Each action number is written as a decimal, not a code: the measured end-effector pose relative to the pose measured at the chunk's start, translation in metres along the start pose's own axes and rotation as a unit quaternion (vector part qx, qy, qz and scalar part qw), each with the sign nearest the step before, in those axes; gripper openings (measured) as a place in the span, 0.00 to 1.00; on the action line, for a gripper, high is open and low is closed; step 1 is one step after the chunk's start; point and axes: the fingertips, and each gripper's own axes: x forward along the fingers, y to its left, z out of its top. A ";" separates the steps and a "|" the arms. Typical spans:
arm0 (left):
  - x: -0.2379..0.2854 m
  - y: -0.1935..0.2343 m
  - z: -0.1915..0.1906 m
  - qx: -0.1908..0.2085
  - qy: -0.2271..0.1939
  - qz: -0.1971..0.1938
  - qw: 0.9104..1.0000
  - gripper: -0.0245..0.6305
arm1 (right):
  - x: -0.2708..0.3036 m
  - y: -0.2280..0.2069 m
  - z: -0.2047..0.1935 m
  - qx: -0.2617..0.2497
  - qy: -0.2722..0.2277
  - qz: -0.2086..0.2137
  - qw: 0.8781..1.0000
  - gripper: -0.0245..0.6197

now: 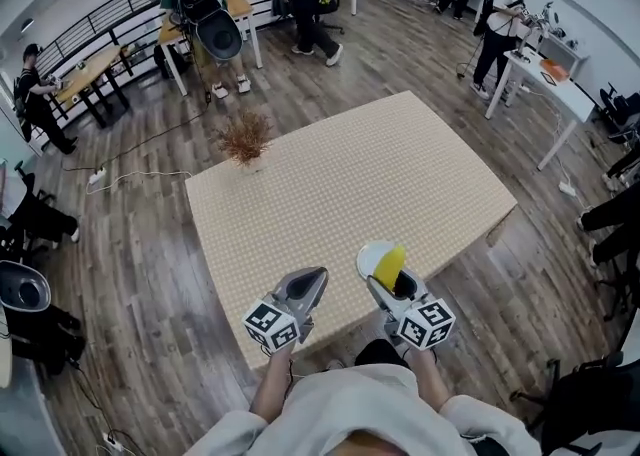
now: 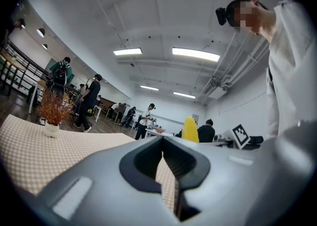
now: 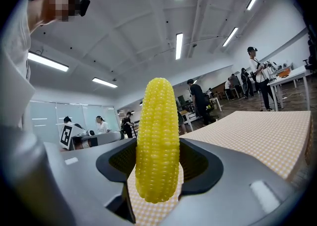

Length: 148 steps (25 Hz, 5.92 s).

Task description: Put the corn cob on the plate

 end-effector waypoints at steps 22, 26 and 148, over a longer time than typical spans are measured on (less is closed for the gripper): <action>0.067 -0.035 -0.011 0.006 0.002 0.094 0.996 0.05 | -0.039 -0.093 0.037 -0.003 0.024 0.054 0.998 0.44; 0.068 -0.040 -0.033 -0.016 0.021 0.097 0.995 0.05 | -0.051 -0.100 0.016 0.012 0.047 0.044 0.998 0.44; 0.080 -0.041 -0.075 -0.059 0.014 0.147 0.987 0.05 | 0.062 -0.147 -0.116 -0.550 0.268 0.152 0.776 0.04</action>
